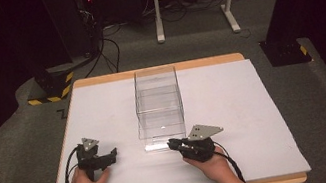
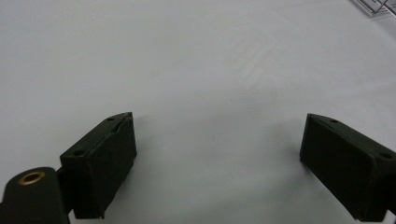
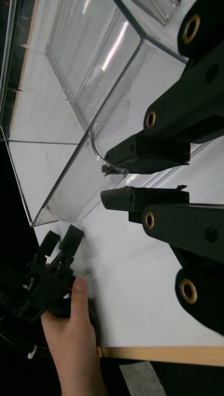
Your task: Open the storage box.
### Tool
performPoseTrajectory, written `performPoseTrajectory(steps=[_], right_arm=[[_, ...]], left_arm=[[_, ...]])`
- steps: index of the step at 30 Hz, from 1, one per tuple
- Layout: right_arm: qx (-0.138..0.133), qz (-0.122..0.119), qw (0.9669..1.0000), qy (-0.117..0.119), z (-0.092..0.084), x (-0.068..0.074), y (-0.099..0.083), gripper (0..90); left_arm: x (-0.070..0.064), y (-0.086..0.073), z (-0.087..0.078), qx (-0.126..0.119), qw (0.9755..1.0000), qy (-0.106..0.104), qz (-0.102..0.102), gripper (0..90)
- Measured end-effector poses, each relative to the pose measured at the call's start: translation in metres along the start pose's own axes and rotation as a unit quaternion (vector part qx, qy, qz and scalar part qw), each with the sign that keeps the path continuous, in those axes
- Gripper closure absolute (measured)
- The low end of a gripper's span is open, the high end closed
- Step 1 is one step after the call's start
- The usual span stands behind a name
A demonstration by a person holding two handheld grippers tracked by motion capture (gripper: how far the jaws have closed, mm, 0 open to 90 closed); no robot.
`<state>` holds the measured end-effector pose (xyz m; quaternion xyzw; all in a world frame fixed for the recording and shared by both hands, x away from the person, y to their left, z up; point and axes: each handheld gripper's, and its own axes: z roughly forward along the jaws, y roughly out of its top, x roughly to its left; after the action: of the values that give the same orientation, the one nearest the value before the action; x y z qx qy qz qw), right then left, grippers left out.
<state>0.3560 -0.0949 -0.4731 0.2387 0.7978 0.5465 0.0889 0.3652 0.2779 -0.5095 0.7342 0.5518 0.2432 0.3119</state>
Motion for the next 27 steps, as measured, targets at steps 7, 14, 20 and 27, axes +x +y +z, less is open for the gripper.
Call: performPoseTrajectory(steps=[7,14,20,27], right_arm=[[0.006,-0.008,0.9999,0.009,-0.009,0.008,-0.004,80.8],[0.002,-0.013,0.9998,0.014,-0.014,0.014,-0.011,80.9],[-0.001,-0.015,0.9997,0.019,-0.016,0.020,-0.015,81.1],[0.000,-0.021,0.9996,0.019,-0.019,0.023,-0.017,81.0]], left_arm=[[0.000,0.000,0.000,0.000,1.0000,0.000,0.000,11.1],[0.000,0.000,0.000,0.000,1.0000,0.000,0.000,11.1],[0.000,0.000,0.000,0.000,1.0000,0.000,0.000,11.1],[0.000,0.000,0.000,0.000,1.0000,0.000,0.000,11.1]])
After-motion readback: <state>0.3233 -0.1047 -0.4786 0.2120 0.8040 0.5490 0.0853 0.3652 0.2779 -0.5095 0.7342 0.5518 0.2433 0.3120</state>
